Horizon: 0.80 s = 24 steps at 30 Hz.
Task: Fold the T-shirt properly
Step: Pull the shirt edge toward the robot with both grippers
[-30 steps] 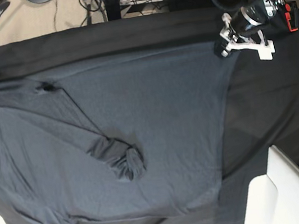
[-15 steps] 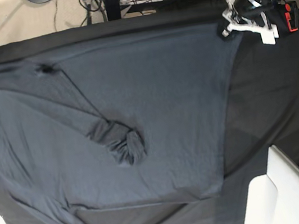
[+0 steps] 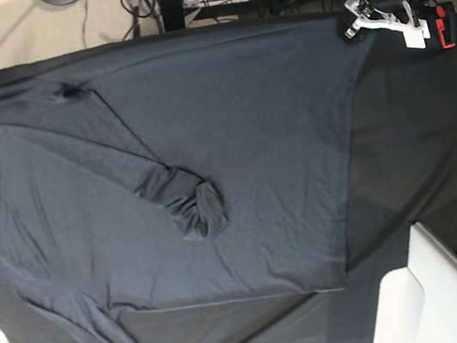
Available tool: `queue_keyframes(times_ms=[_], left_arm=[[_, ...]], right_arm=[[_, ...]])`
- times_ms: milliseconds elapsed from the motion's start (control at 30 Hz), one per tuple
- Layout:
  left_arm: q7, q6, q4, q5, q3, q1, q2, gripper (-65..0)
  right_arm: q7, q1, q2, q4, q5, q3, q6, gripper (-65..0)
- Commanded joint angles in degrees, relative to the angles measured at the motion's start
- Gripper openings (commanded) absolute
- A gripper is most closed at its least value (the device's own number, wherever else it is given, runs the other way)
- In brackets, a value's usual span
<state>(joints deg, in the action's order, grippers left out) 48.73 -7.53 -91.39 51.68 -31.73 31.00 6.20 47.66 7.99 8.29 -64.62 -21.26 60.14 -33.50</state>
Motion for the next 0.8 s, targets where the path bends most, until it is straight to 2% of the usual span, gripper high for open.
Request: queue_keyframes(times_ms=[0, 133, 233, 367, 567, 700, 767], left_arm=[[-1.2, 0.1, -1.0, 0.1, -0.4, 0.5, 0.9, -65.0], [-1.2, 0.1, -1.0, 0.1, -0.4, 0.4, 0.8, -65.0], [-1.2, 0.1, -1.0, 0.1, -0.5, 0.4, 0.8, -65.0], [-1.2, 0.1, -1.0, 0.1, -0.7, 0.2, 0.9, -65.0], [-1.2, 0.1, -1.0, 0.0, -0.5, -0.3, 0.9, -65.0], [-1.2, 0.1, -1.0, 0.0, -0.5, -0.2, 0.9, -65.0], [-1.1, 0.1, -1.0, 0.0, -0.5, -0.3, 0.9, -65.0]], right_arm=[[1.2, 0.4, 1.2, -0.7, 2.0, -0.3, 1.4, -65.0], [2.8, 0.4, 1.1, -1.7, 2.0, -0.1, 1.4, -65.0], [2.9, 1.9, -1.4, -6.6, 2.0, -0.1, 1.5, -65.0], [4.2, 3.0, -3.9, -13.0, 2.0, -0.5, 4.7, -65.0], [5.7, 2.1, -3.7, -13.9, 2.0, -0.6, 5.4, -65.0], [6.1, 1.5, -3.6, -14.1, 2.0, -0.8, 8.7, -65.0], [6.1, 0.8, -3.5, -14.0, 2.0, -1.6, 9.1, -65.0]])
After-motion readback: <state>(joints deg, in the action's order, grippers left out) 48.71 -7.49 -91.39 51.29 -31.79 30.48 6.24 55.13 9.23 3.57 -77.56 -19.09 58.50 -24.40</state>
